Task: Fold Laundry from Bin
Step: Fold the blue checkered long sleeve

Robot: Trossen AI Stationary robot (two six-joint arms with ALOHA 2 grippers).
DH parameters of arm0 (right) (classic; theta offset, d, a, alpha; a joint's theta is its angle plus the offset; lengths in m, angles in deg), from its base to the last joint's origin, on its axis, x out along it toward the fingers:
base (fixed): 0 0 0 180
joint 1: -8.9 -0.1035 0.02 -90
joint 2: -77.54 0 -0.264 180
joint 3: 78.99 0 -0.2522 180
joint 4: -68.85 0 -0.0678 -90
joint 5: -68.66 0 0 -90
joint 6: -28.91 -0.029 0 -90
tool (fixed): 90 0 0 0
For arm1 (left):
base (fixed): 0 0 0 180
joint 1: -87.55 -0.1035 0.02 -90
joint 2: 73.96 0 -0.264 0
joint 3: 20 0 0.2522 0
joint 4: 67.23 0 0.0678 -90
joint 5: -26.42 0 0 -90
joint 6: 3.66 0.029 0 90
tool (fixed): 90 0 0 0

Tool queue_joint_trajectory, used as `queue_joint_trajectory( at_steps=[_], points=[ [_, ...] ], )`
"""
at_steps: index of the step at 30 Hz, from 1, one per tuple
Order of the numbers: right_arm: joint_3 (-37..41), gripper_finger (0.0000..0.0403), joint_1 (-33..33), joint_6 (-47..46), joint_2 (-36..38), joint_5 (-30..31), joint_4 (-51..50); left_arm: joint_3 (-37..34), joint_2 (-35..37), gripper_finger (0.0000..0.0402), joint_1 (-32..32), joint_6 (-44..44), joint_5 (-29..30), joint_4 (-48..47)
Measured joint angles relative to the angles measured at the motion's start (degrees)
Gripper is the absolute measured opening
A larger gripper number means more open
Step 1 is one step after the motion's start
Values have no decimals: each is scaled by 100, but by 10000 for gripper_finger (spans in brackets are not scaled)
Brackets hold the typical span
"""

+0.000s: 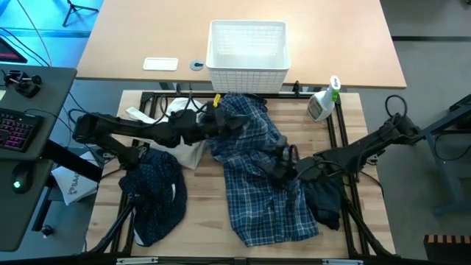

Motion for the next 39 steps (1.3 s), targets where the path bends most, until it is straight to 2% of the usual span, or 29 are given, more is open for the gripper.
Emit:
queue_joint_trajectory(
  at_steps=[5, 8, 14, 17, 23, 25, 29, 32, 35, 39],
  points=[
    [3, 291, 193, 1133, -583, 1164, 1099, 0, -92, 0, -23, -169, 11, 182],
    [2, 279, 365, 1405, -840, 1617, 1617, 0, -90, 0, -20, -169, 15, 205],
    [2, 237, 560, 1024, -947, 1754, 1942, 0, -88, 0, -20, -164, 33, 290],
    [3, 190, 555, 940, -947, 1866, 2394, 0, -88, 0, -20, -157, 33, 275],
    [2, 44, 546, 768, -941, 1912, 2847, 0, -88, 0, -25, -145, -102, 278],
    [-32, 12, 520, 661, -941, 1899, 2834, 0, -88, 0, -29, -45, -176, 281],
    [-114, 39, 309, -196, -941, 1886, 2746, 0, -70, 0, -59, 157, -190, 268],
    [-125, 77, 72, -899, -873, 1558, 2680, 0, -62, 0, -61, 395, -47, 290],
    [-127, 124, -84, -1973, -810, 1322, 2625, 0, -62, 0, -15, 811, 264, 351],
    [-127, 204, -135, -3333, -748, 1399, 2612, 0, -59, 0, 117, 1561, 660, 374]
  ],
)
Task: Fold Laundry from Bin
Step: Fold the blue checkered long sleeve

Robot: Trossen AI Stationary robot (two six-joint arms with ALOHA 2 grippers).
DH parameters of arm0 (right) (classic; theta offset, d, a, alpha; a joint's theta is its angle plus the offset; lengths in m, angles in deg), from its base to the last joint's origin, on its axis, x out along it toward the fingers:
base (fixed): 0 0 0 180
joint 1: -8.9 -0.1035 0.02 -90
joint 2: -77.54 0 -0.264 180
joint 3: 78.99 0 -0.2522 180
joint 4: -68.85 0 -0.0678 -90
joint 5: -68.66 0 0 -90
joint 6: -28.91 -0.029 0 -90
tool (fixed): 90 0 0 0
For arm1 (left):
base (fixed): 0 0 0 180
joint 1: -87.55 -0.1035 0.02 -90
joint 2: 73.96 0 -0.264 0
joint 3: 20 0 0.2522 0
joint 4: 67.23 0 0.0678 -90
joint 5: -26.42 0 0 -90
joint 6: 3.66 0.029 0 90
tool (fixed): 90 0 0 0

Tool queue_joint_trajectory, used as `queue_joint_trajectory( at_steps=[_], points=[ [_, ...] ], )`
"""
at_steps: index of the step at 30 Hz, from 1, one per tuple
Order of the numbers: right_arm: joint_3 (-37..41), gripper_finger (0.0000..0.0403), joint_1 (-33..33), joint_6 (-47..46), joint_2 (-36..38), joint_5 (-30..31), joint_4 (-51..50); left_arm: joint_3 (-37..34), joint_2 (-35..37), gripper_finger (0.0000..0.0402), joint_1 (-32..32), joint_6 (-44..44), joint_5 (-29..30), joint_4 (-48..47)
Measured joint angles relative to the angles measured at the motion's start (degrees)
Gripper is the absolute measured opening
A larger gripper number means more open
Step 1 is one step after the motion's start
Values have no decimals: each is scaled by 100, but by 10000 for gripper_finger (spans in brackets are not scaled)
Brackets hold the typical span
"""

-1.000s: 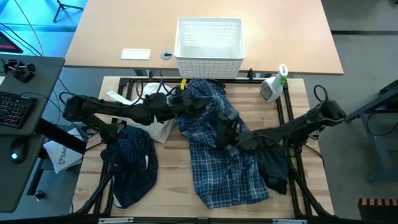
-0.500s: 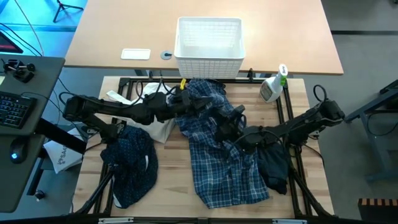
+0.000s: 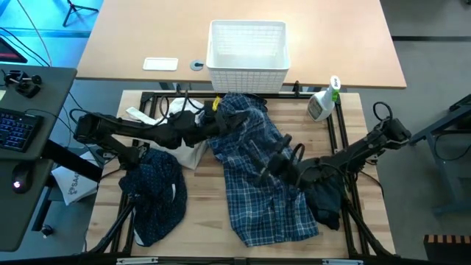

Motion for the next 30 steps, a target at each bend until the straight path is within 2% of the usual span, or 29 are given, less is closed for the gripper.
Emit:
queue_joint_trajectory(
  at_steps=[6, 9, 12, 16, 21, 26, 30],
  points=[
    [0, 310, 215, -1127, 6, 31, -86, 0, -1, 0, 189, 915, 509, -8],
    [0, 330, 391, -1205, 6, -45, -130, 0, -1, 0, 232, 1300, 485, -16],
    [-2, 332, 593, -1339, 6, -780, -129, 0, -1, 0, 274, 1751, 464, -20],
    [-2, 317, 809, -2035, 6, -1163, -329, 0, -1, 0, 300, 2190, 310, -151],
    [-2, 279, 927, -2354, 6, -1016, -375, 0, -1, 0, 300, 2282, 74, -353],
    [-2, 208, 941, -2004, 6, -548, -383, 0, -1, 0, 326, 2295, 22, -500],
    [-2, 126, 933, -1775, 6, -844, -345, 0, -1, 0, 326, 2293, -108, -690]
  ],
)
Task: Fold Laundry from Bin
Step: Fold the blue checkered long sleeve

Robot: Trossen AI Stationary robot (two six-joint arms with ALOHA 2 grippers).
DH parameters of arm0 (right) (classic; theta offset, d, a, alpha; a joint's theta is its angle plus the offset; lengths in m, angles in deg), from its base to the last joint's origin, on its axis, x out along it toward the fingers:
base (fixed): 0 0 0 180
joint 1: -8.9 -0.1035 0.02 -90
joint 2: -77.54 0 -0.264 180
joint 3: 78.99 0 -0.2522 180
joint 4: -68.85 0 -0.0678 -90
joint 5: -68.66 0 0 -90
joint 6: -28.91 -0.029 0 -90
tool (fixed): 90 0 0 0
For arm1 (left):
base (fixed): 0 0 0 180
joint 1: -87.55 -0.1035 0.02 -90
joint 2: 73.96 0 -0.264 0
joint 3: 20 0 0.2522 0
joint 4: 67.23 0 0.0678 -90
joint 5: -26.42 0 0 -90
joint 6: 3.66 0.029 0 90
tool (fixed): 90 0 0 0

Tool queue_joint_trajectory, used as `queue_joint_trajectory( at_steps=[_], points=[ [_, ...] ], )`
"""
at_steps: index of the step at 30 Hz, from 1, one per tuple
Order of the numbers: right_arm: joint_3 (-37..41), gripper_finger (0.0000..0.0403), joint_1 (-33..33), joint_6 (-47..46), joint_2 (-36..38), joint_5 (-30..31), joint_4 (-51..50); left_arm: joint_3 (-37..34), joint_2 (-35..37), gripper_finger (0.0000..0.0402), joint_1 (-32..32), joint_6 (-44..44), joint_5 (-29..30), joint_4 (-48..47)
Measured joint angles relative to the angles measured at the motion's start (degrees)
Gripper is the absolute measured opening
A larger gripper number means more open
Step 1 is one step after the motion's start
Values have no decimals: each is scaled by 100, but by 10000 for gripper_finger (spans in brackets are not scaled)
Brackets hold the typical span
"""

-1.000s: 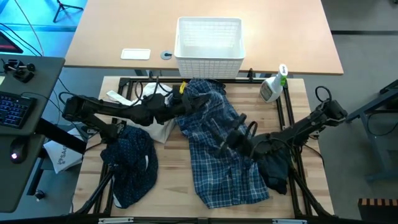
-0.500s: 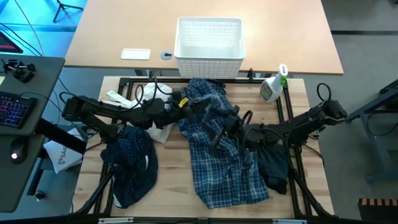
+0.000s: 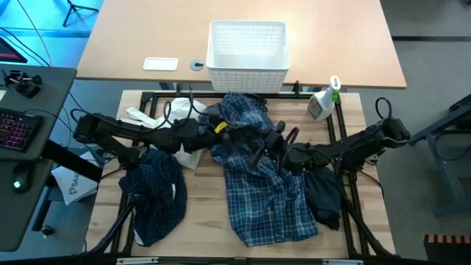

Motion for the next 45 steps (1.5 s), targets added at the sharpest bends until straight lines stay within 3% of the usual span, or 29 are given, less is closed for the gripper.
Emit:
queue_joint_trajectory(
  at_steps=[5, 8, 12, 15, 17, 20, 24, 28, 34, 39, 45],
  points=[
    [0, 14, -14, 20, -9, -415, 30, 14, 8, 6, -1, -121, -318, -465],
    [2, 14, -48, -234, 77, -480, -387, 24, 97, 24, -57, 87, -924, -938],
    [4, 4, -142, -1344, 571, -845, -1892, 23, 322, 61, -179, -22, -2177, -2014],
    [-22, 4, -229, -2513, 1051, -1799, -3222, -2, 510, 86, -212, -62, -3374, -3125],
    [-22, 2, -290, -3175, 1223, -2740, -3983, -2, 687, 97, -212, -15, -4036, -3947],
    [-4, 2, -470, -3807, 1321, -3949, -4908, 9, 896, 105, -208, 134, -4568, -5197],
    [26, 1, -835, -4238, 1270, -4569, -5313, -2, 1045, 106, -219, 1152, -4042, -6743],
    [28, 1, -1202, -4609, 1248, -4392, -5217, -2, 1147, 118, -471, 2377, -3291, -7372],
    [33, 1, -1534, -5255, 1248, -3703, -4876, 6, 1054, 167, -1445, 3722, -2833, -7375],
    [3, 0, -1614, -5855, 1259, -3434, -4709, 4, 730, 206, -2406, 5385, -2366, -7269],
    [-429, 0, -1609, -6194, 1265, -3180, -4757, 4, 162, 222, -3237, 6879, -1651, -7041]
  ],
)
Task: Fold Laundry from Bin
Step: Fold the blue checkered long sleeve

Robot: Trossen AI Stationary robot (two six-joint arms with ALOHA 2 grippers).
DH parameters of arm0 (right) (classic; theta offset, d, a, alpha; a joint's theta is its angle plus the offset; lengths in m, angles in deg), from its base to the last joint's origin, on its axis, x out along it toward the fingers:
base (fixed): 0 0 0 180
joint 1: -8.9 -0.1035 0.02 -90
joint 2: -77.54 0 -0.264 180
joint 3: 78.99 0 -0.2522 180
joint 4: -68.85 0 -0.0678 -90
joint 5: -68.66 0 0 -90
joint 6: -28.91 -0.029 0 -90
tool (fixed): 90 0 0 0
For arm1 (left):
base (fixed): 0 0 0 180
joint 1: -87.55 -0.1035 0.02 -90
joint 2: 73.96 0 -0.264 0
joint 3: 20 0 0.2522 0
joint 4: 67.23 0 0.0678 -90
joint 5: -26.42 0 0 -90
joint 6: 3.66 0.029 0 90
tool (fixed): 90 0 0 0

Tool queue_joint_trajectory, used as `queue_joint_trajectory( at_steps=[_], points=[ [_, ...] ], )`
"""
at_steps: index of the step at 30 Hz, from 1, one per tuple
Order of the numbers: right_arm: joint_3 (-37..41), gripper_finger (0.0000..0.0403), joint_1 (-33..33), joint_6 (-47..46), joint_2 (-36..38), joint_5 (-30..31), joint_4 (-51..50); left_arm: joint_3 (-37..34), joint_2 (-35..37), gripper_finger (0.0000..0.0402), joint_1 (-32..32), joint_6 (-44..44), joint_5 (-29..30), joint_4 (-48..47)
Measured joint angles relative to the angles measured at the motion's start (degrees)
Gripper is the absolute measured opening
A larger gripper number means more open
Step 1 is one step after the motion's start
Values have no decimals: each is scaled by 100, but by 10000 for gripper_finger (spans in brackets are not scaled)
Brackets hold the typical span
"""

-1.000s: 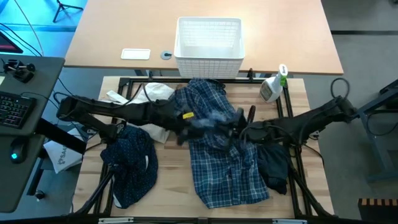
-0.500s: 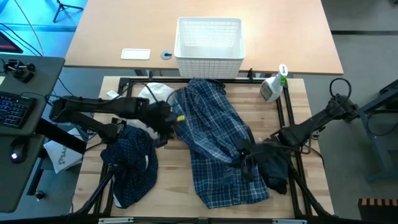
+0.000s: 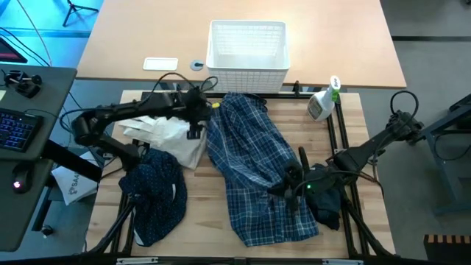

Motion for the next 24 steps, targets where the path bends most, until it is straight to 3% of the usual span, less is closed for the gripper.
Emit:
queue_joint_trajectory(
  at_steps=[5, 12, 18, 24],
  points=[
    [-250, 0, 81, -272, 3, 16, -538, 0, -551, 223, -528, 752, -93, 162],
    [-266, 0, 266, -969, -2, 17, -1103, 0, -811, 223, -597, 1798, -129, 941],
    [-266, 0, 393, -1009, -2, 26, -1160, -97, -856, 222, -677, 2556, -911, 984],
    [-267, 0, 391, -997, -2, 66, -1162, -140, -1379, 182, -674, 3012, -793, 985]
  ],
)
